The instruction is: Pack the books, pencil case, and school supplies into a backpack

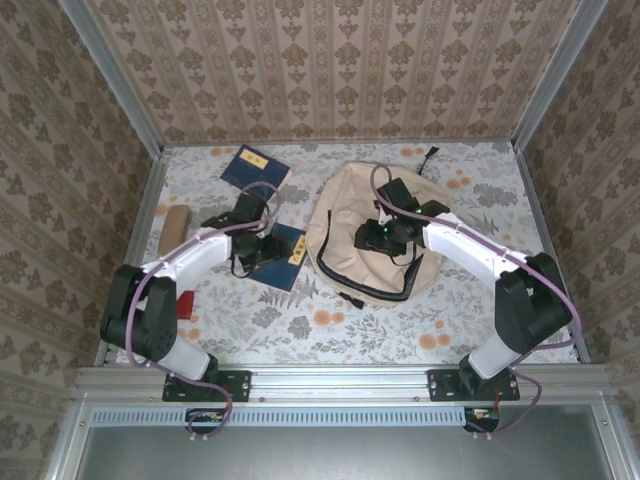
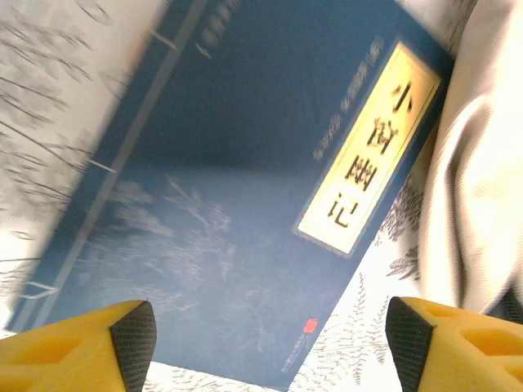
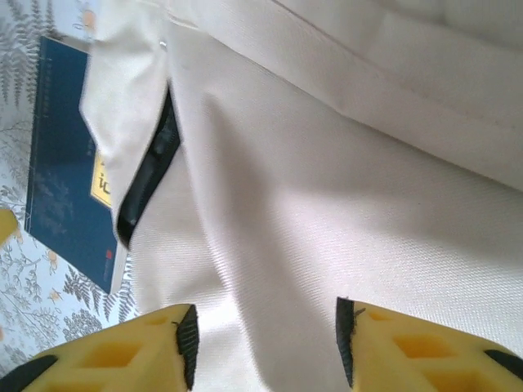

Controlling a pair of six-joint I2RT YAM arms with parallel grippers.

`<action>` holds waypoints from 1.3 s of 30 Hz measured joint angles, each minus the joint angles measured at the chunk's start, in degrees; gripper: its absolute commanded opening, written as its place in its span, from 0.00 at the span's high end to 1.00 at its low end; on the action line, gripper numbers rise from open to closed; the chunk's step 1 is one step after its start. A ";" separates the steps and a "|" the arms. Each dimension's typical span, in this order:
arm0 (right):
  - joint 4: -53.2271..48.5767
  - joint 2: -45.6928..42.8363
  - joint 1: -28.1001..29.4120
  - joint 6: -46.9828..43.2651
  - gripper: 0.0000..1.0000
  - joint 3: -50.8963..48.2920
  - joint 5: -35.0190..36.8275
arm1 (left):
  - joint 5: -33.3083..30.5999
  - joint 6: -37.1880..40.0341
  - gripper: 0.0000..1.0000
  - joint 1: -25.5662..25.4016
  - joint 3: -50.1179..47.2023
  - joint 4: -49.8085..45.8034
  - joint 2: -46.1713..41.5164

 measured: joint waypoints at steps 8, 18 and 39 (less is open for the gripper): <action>-0.85 1.86 10.51 -0.07 0.48 6.43 4.83 | 2.25 5.75 0.22 9.42 2.29 -1.46 3.26; 0.55 13.68 17.05 1.90 0.58 12.66 2.62 | 1.14 11.26 0.51 9.51 7.72 -3.28 14.75; 3.63 13.60 18.29 5.75 0.65 6.43 1.38 | -13.66 6.12 0.63 -7.82 -1.55 -7.02 7.69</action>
